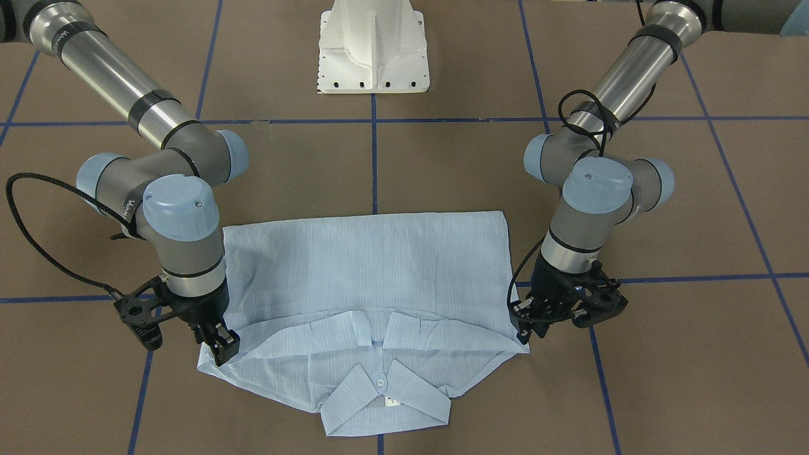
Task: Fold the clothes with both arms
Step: 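Release the hem near the collar and move the right gripper to the folded side edge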
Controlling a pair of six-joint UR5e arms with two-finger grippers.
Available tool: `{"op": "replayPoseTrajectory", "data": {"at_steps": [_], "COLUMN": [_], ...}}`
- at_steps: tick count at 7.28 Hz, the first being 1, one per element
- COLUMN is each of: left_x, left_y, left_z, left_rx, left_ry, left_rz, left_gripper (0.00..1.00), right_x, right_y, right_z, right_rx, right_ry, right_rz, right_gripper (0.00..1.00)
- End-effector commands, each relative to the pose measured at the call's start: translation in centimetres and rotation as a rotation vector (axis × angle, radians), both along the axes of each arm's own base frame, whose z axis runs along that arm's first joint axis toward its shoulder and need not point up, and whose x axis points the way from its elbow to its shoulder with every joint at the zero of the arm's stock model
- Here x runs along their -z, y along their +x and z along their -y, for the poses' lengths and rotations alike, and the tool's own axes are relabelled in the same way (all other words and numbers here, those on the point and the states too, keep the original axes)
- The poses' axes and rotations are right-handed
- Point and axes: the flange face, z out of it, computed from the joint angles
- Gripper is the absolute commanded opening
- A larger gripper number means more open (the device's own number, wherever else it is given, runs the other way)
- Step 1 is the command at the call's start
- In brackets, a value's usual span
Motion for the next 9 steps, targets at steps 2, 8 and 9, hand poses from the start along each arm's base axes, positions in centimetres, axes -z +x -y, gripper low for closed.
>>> {"op": "replayPoseTrajectory", "data": {"at_steps": [2,8,9], "left_x": [0.6,0.3,0.4], "left_y": [-0.5,-0.6,-0.6], "left_z": [-0.2,-0.3,-0.3], "left_rx": [-0.001,0.0,0.0], "left_ry": [0.011,0.01,0.01], "left_rz": [-0.011,-0.008,-0.008], "left_gripper": [0.51,0.51,0.51], "right_x": [-0.7,-6.1,-5.9], "right_y": [4.1,-0.3,-0.3], "right_z": [-9.5,-17.9,-18.1], "right_rx": [0.075,0.055,0.058], "right_ry": [0.032,-0.076,-0.074], "right_rz": [0.102,0.18,0.185], "right_gripper": [1.0,1.0,1.0]}}
